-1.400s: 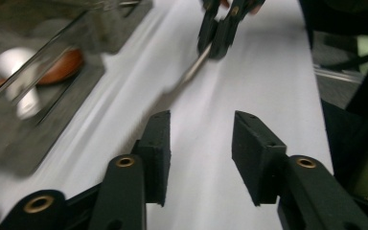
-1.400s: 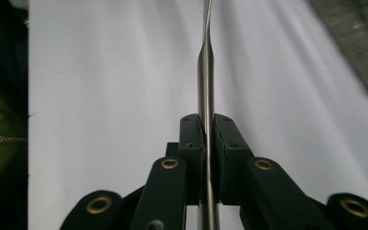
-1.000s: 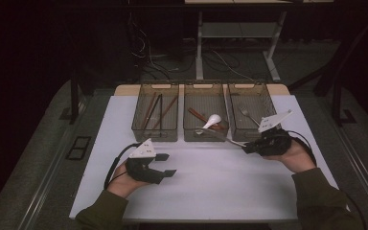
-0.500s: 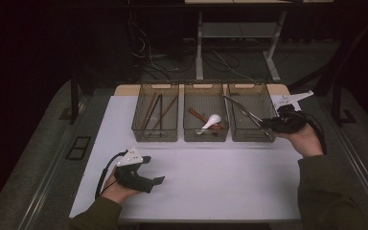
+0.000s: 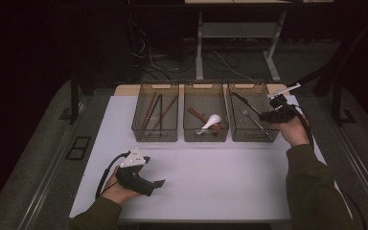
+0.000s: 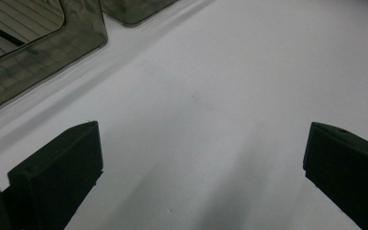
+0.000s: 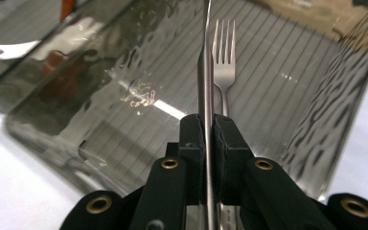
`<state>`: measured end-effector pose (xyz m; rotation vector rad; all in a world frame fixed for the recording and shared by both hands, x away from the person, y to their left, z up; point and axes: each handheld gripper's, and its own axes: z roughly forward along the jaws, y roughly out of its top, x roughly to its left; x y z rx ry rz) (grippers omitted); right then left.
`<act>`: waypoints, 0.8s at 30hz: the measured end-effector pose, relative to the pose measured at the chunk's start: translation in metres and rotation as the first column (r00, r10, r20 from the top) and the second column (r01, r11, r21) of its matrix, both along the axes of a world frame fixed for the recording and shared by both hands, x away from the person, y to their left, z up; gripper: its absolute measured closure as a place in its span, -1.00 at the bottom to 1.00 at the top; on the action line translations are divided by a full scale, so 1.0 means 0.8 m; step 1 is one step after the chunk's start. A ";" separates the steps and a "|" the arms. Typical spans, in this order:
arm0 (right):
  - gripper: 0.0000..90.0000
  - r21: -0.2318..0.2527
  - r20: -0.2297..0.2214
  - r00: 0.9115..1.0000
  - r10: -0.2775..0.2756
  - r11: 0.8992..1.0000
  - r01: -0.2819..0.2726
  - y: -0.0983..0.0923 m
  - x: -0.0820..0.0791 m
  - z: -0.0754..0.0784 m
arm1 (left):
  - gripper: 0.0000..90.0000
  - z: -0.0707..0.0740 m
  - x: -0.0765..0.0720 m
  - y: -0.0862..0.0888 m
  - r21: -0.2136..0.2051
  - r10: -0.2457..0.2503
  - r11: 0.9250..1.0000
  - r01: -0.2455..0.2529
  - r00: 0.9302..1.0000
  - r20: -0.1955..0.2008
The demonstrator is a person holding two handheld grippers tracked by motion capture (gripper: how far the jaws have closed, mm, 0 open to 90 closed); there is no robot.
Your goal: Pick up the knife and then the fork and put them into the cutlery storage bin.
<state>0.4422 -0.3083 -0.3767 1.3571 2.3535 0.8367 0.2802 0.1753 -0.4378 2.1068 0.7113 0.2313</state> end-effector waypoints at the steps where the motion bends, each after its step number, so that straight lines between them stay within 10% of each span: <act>1: 0.84 -0.003 -0.010 1.000 -0.003 1.000 0.003 0.002 0.003 -0.003 | -1.00 0.000 0.000 0.000 0.002 -0.007 1.000 0.007 1.000 0.001; 8: 0.76 -0.018 -0.033 0.999 0.004 1.000 -0.005 0.005 0.012 -0.019 | -1.00 -0.002 0.000 0.000 0.002 -0.018 1.000 0.018 1.000 -0.004; 24: -0.30 0.155 0.095 0.995 -0.019 0.988 0.004 -0.018 -0.020 0.000 | -1.00 -0.005 0.000 -0.001 -0.018 -0.016 1.000 0.016 1.000 -0.018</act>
